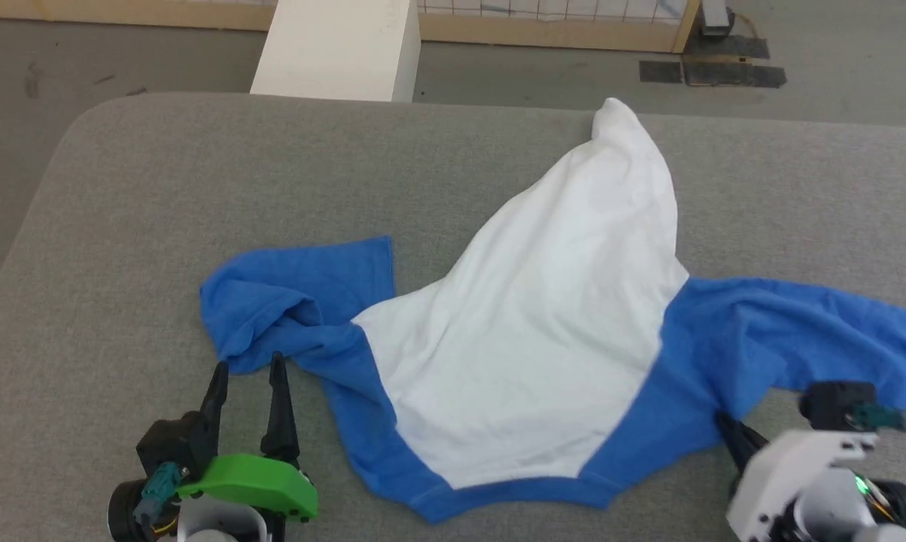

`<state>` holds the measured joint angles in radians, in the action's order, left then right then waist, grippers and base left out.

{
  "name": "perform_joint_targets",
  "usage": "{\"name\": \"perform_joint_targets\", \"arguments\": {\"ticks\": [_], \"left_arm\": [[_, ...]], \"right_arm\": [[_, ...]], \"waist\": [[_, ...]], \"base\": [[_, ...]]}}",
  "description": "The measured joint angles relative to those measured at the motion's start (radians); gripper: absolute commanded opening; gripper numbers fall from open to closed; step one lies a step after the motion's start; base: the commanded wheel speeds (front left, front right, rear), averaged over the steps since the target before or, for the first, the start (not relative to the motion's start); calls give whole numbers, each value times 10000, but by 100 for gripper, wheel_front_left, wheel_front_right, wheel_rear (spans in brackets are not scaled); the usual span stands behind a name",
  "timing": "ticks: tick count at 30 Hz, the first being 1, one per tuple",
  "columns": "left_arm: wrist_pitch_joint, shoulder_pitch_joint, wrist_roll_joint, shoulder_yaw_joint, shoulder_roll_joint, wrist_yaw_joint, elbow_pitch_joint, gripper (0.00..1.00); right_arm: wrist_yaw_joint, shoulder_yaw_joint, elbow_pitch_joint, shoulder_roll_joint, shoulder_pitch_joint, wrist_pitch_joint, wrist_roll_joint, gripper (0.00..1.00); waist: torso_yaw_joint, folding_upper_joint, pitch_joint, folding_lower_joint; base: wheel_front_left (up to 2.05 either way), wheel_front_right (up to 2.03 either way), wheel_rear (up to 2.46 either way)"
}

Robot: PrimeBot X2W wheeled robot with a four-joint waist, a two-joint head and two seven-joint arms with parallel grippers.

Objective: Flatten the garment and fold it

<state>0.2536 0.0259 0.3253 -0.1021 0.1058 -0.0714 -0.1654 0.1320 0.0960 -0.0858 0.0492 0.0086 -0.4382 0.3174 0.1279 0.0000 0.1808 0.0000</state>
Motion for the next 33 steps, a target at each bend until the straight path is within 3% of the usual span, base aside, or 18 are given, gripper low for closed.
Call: {"name": "perform_joint_targets", "arguments": {"ticks": [5, 10, 16, 24, 33], "left_arm": [[-491, -157, 4, -196, 82, 142, -15, 100], [-1745, -586, 117, -665, 347, 556, 278, 100], [-3524, -723, 497, -1200, 357, 846, 606, 100], [-5026, -621, 920, -1436, 165, 610, 685, 100], [-5935, 304, 1074, -1534, 46, 291, 115, 100]], "right_arm": [[2, 913, 1009, 0, 1026, -477, -173, 0], [2, 1703, 1586, 4, 1596, -746, -157, 0], [0, 1676, 1605, 6, 1677, -777, 98, 0], [0, 1392, 1471, 6, 1676, -629, 217, 0], [0, 1145, 1363, 6, 1602, -527, 259, 0]], "waist": [[-193, 0, -127, 0], [-364, 0, -231, 0], [-437, 0, -296, 0], [-517, 0, -264, 0], [-762, 0, -10, 0]], "base": [[0, 0, 0], [0, 0, 0], [0, 0, 0], [0, 0, 0], [0, 0, 0]]}}
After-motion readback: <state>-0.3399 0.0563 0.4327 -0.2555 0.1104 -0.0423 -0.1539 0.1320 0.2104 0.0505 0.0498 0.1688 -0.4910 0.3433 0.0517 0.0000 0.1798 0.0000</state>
